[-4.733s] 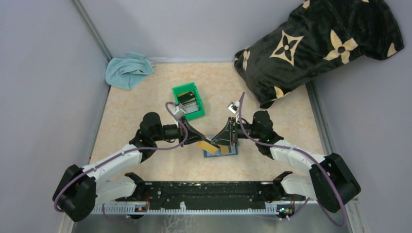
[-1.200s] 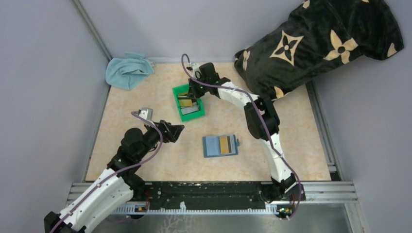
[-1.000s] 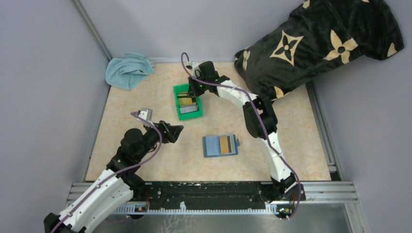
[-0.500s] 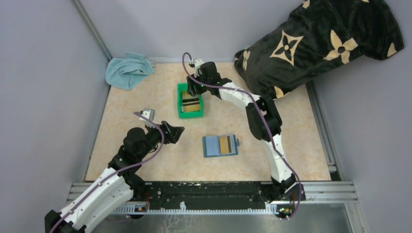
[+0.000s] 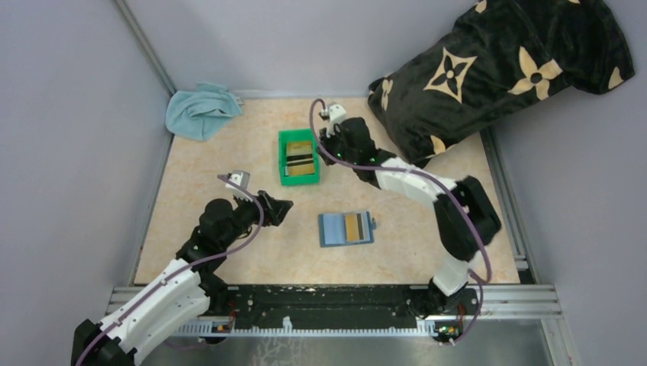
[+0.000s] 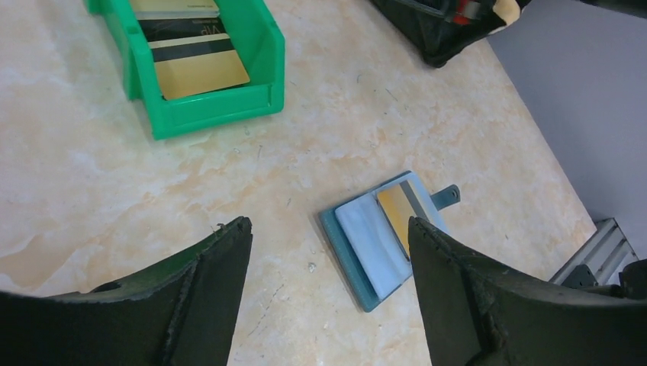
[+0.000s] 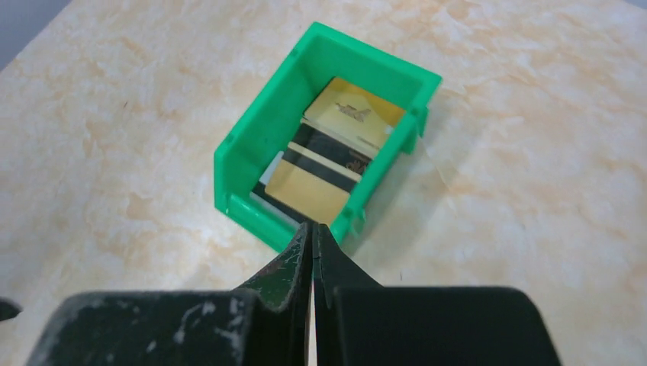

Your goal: Take the credit cards out of the card holder

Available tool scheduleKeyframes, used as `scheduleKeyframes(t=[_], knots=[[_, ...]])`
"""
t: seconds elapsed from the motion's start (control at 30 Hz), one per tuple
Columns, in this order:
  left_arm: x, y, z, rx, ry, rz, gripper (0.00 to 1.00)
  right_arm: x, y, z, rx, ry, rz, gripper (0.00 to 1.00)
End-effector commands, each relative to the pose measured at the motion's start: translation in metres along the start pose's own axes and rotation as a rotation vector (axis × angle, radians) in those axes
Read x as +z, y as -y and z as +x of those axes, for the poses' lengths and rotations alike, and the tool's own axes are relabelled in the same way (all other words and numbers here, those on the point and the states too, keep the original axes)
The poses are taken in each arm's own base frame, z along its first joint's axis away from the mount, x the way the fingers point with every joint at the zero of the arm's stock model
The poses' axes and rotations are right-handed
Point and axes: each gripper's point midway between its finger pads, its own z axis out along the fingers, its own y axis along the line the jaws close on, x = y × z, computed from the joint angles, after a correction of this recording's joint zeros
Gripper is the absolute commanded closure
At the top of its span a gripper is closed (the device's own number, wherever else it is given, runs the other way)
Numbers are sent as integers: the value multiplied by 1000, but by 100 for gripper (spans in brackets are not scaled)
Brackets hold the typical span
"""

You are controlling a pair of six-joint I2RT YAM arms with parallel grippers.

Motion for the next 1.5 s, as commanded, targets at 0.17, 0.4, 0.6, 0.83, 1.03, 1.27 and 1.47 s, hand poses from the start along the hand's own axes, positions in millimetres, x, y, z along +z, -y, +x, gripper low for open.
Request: scheduleKeyframes(t=[0.17, 0.4, 0.6, 0.83, 1.03, 1.27, 1.47], knots=[[27, 55, 24, -15, -95, 312, 69, -116, 9, -8, 119, 235, 133, 100], [57, 109, 76, -77, -299, 494, 100, -149, 12, 96, 213, 74, 158, 100], [77, 121, 111, -90, -410, 449, 97, -165, 10, 143, 287, 10, 158, 100], [90, 107, 142, -194, -493, 366, 43, -170, 6, 171, 344, -19, 142, 100], [96, 105, 159, -277, -530, 364, 61, -170, 4, 185, 376, -29, 131, 100], [99, 97, 169, -297, -543, 322, 60, -170, 8, 207, 400, -72, 159, 100], [99, 85, 175, -289, -553, 257, 53, -168, 9, 223, 427, -103, 167, 100]])
